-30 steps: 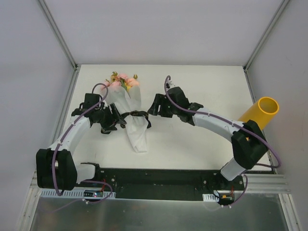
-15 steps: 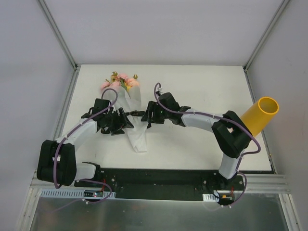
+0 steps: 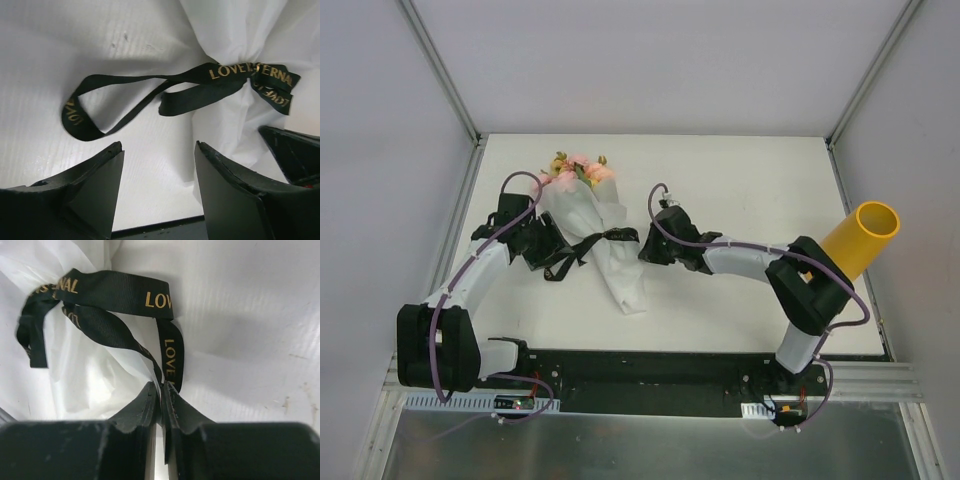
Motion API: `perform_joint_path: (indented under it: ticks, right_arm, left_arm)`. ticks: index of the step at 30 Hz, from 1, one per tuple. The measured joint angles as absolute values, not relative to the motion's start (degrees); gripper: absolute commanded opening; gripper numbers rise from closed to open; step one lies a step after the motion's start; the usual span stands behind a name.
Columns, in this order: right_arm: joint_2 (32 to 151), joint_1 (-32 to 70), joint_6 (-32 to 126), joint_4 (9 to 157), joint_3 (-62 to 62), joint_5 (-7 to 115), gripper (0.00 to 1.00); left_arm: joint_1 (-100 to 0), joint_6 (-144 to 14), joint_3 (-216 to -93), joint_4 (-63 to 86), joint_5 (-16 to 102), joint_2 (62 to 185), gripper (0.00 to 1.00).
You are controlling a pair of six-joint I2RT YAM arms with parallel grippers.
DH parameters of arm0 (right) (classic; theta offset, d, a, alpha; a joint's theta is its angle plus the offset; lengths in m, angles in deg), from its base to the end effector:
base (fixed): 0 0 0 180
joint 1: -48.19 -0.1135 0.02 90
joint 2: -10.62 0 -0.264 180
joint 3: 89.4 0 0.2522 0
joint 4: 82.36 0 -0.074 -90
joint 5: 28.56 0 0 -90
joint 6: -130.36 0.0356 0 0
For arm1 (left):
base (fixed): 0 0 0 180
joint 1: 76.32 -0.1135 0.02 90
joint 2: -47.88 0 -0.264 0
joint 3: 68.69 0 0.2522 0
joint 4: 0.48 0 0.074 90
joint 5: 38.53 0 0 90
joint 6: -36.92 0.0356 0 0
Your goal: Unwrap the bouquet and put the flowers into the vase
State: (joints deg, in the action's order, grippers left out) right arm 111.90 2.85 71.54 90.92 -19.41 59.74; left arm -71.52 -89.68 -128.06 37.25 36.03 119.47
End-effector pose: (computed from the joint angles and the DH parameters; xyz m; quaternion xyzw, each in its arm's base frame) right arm 0.2618 0.2664 0.1739 -0.1172 0.8911 0.2818 0.3359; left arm 0.2511 -0.0306 0.2277 -0.2108 0.9080 -0.2380 0.2728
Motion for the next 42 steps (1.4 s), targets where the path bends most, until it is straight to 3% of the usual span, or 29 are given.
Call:
perform_joint_path:
  ticks: [4, 11, 20, 27, 42]
  right_arm:
    - [109.76, 2.93, 68.64, 88.85, -18.71, 63.24, 0.18]
    - [106.13, 2.78, 68.42, 81.04, -13.88, 66.47, 0.42]
    - [103.0, -2.12, 86.65, 86.75, -12.99, 68.88, 0.43]
    - [113.21, -7.38, 95.78, 96.34, -10.06, 72.27, 0.43]
    - [127.85, -12.59, 102.19, 98.81, -2.91, 82.54, 0.47]
  left_arm:
    - [-72.33, -89.52, -128.21, 39.43, 36.88, 119.47, 0.59]
    - [-75.02, -88.25, -128.23, 41.27, 34.76, 120.78, 0.55]
    - [-82.1, -87.99, -128.23, 42.76, 29.91, 121.26, 0.53]
    - [-85.97, -88.69, -127.22, 42.76, 25.89, 121.26, 0.54]
    - [-88.05, -90.83, -124.23, 43.19, 24.45, 124.72, 0.52]
